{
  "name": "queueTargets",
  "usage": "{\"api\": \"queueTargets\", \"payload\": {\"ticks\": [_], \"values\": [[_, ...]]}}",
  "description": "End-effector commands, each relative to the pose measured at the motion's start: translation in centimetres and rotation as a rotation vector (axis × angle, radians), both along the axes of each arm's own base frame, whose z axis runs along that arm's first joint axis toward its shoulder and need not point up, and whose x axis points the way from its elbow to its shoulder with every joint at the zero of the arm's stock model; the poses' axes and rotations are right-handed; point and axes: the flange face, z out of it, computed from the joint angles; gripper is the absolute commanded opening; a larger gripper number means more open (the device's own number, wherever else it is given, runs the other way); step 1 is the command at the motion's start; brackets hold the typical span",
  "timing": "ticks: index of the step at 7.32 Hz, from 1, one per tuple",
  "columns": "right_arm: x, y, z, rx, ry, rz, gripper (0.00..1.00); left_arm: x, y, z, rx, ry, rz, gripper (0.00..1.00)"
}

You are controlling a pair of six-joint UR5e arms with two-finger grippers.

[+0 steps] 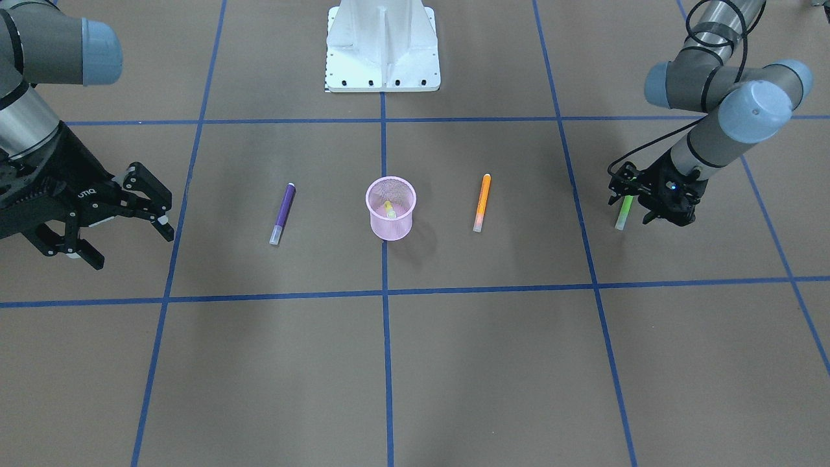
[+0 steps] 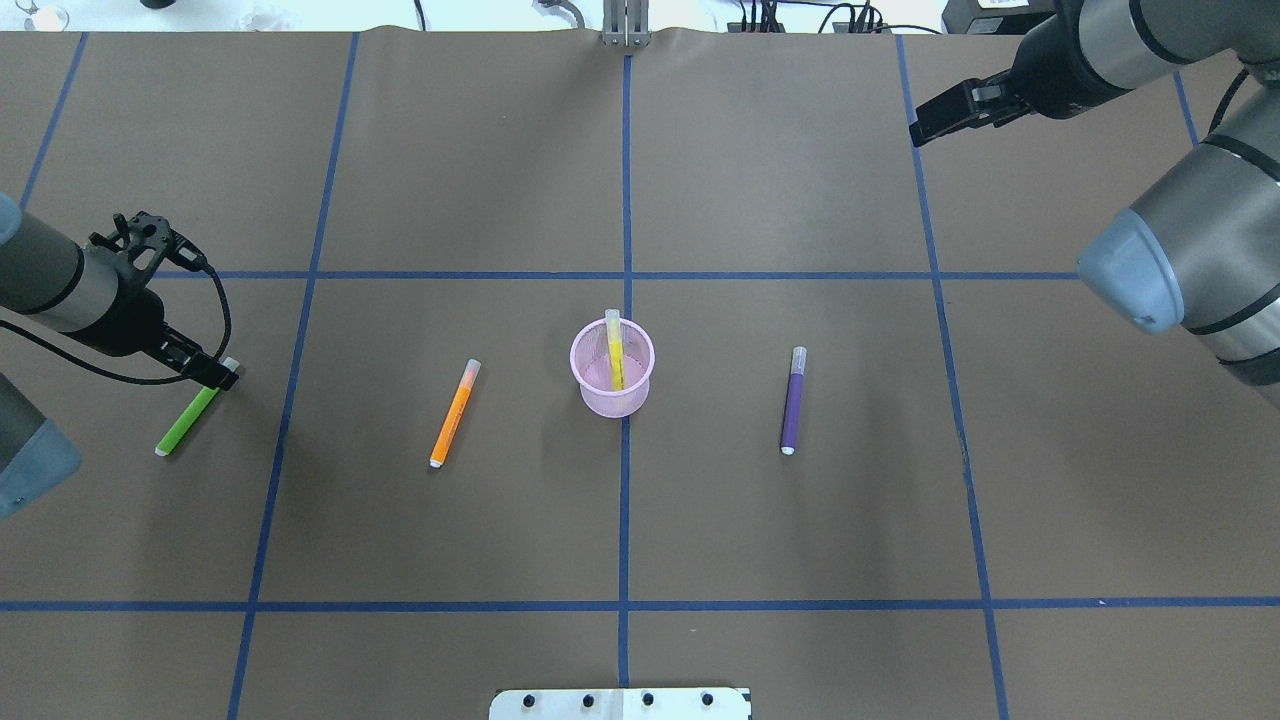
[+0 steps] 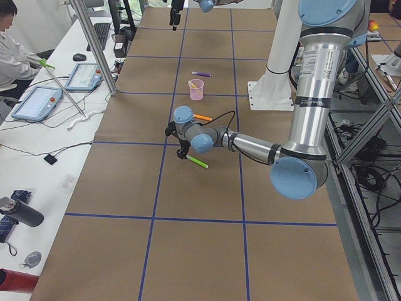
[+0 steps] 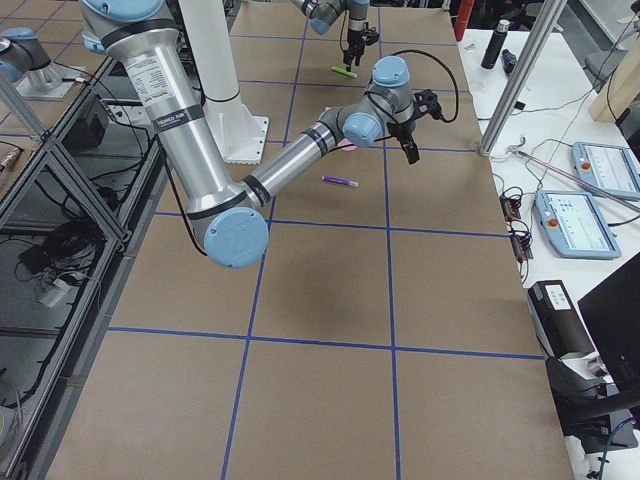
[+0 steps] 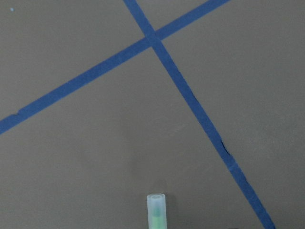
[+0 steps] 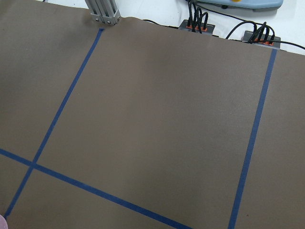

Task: Collect pens into pen holder
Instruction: 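Lower the left gripper onto the green marker and grasp it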

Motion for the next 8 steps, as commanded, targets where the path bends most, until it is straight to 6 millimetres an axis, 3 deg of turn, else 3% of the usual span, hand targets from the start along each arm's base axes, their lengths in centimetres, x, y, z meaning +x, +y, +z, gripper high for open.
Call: {"api": "queueTargets", "payload": {"ticks": [1,3,8], "values": [[-0.07,0.03,0.04,-0.001,0.000,0.000,1.00,0.84,0.44,0.55,-0.008,-0.007,0.017,0.68],[0.02,0.01,0.13,-0.002,0.001,0.001,1.00,1.14,0.60,0.71,-0.010,-0.010,0.022,0.58],[-0.06,0.04,0.14,-0.003,0.001,0.002,1.00,1.50,0.34,1.02,-0.019,-0.015,0.023,0.57]]}}
